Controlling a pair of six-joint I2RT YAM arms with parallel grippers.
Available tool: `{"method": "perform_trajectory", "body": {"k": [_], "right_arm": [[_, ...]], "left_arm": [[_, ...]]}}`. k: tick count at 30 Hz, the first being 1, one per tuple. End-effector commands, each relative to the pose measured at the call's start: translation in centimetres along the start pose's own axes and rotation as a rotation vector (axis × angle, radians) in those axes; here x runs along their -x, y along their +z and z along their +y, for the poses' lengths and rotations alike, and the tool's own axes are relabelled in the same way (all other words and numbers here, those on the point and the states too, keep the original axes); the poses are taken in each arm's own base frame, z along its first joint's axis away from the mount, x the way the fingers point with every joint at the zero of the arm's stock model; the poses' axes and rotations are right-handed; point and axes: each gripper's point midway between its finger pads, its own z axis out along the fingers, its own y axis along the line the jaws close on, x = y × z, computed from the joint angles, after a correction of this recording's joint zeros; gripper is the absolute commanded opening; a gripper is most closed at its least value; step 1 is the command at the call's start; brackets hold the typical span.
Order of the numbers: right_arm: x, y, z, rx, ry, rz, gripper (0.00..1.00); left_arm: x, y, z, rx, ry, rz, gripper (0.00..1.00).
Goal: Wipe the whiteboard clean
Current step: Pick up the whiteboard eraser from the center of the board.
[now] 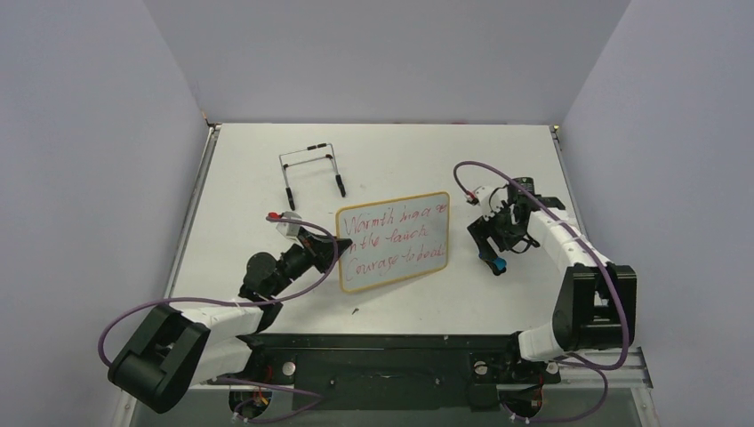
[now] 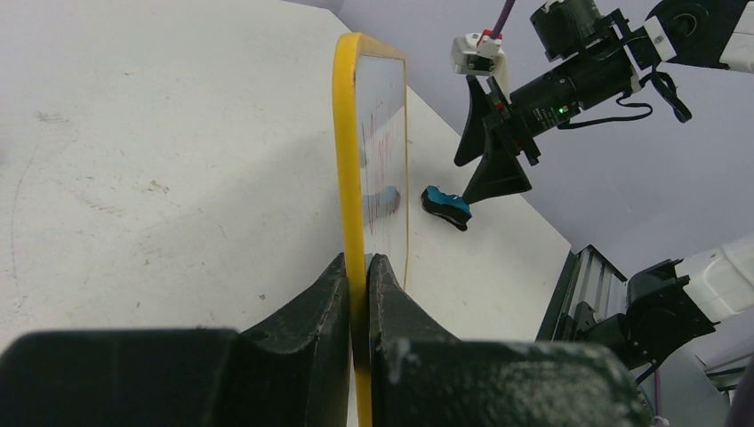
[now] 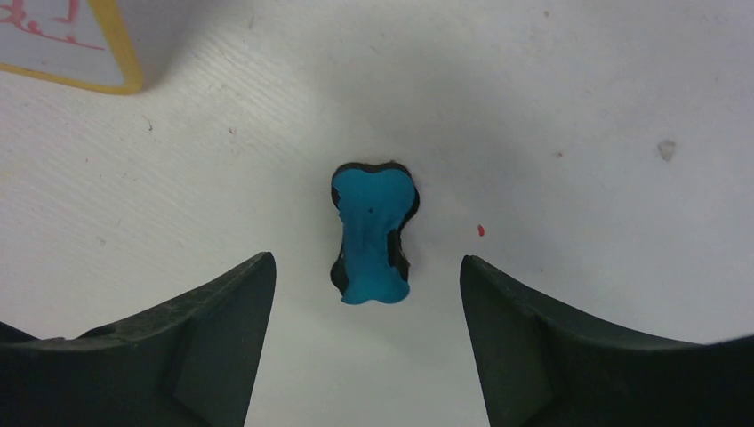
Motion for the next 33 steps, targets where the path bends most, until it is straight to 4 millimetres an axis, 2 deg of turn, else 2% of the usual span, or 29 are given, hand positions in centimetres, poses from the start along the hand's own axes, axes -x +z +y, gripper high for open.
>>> {"method": "perform_trajectory", "body": {"k": [1,8,11,17,28,32,33], "right_arm": [[0.4,0.8,-0.7,-0.078,0.021,0.039,0.64],[-0.6,1.8,-0.9,-0.049,0.063,0.075,0.49],[-1.2,2.5,-0.4,0.001,0.072,0.095,0.41],[-1.8,3.3,0.2,0.052,0.07,0.13,0.39],[-2.4,4.2,0.1,0.064,0.083,0.17,0.26],[-2.3,4.2,0.0,0.061,0.084,0.167,0.13],[-2.1,4.1,0.1,0.064,0.083,0.161,0.07]], "left_arm": [[-1.9,-0.8,1.7,0.059,0.075,0.06,0.0],[-1.8,-0.8,1.6,0.06,0.075,0.058,0.0],[-1.7,-0.8,1.6,0.059,0.073,0.057,0.0],[-1.7,-0.8,1.5,0.055,0.072,0.058,0.0],[-1.9,-0.8,1.5,0.054,0.068,0.066,0.0],[-1.9,-0.7,1.5,0.052,0.068,0.065,0.0],[-1.9,-0.8,1.5,0.055,0.066,0.064,0.0]]}}
